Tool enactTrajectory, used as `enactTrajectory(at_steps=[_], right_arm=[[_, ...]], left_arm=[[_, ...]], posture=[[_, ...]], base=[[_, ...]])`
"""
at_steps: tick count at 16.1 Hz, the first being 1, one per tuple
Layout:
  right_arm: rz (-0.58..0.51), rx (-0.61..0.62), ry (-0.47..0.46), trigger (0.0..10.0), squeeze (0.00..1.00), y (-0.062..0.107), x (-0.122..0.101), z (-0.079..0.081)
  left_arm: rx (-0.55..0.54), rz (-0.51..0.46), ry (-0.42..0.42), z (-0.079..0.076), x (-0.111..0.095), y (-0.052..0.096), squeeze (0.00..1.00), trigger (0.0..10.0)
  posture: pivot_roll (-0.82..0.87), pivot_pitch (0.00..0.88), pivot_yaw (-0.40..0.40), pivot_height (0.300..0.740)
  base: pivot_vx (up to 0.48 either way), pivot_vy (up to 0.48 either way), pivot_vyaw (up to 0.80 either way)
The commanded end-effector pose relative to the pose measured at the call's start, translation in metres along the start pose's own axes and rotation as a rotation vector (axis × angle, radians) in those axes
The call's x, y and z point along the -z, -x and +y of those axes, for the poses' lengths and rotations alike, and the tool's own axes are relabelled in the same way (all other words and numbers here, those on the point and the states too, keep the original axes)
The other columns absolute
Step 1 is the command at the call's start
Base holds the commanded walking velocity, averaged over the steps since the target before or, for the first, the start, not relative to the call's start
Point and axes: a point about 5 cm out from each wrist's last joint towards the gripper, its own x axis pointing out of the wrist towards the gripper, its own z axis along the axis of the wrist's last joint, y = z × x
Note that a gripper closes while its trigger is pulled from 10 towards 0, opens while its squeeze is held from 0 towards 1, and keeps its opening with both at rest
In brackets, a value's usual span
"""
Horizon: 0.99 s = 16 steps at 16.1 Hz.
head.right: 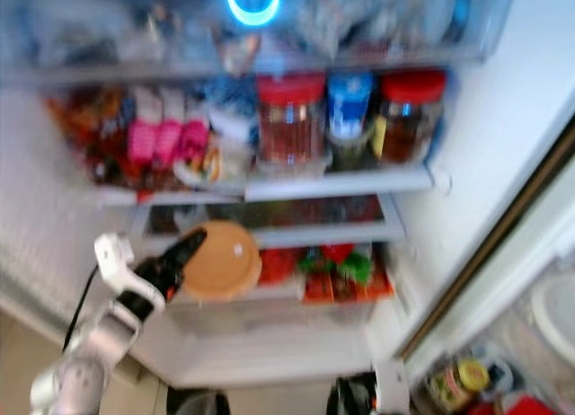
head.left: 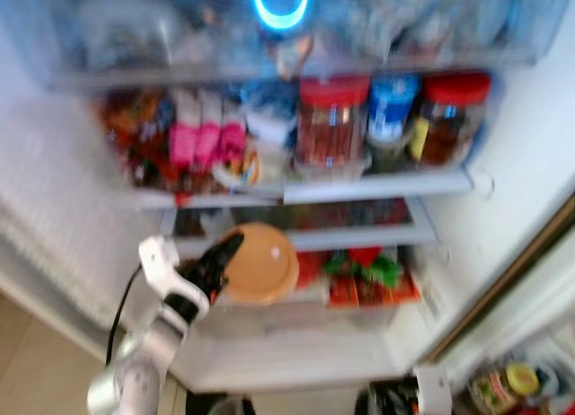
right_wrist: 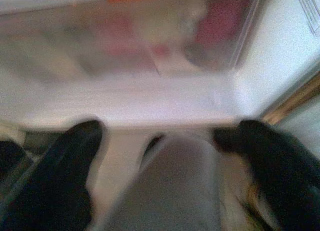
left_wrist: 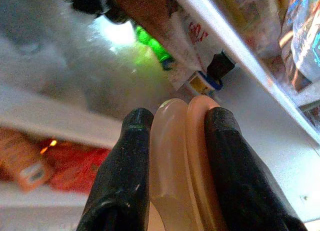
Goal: Restocking fridge
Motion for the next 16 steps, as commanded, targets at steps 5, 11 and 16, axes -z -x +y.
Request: enactTrajectory(at_steps=[5,11,16], right_arm=[[0.008,-0.012,0.007,10.0,0.00,-0.004,0.000,0.009],[0.041,-0.004,0.006,10.0,0.00,0.016,0.027,0.001],[0.050,0.023,0.008,10.0,0.00,0.036,0.037,-0.027]], left_arm=[[-0.016,-0.036,0.120,0.008,0.002,-0.011,0.00,10.0],[-0.118,-0.147,0.295,0.037,-0.005,-0.031,0.00,10.0],[-0.227,-0.227,0.334,0.059,-0.018,-0.043,0.00,10.0]], posture=[[-0.08,0.026,0.041,0.618],[-0.09,0.054,0.022,0.618],[-0.10,0.078,0.014,0.618]], base=[[0.000,0.000,0.00],[0.000,0.000,0.00],[0.000,0.000,0.00]])
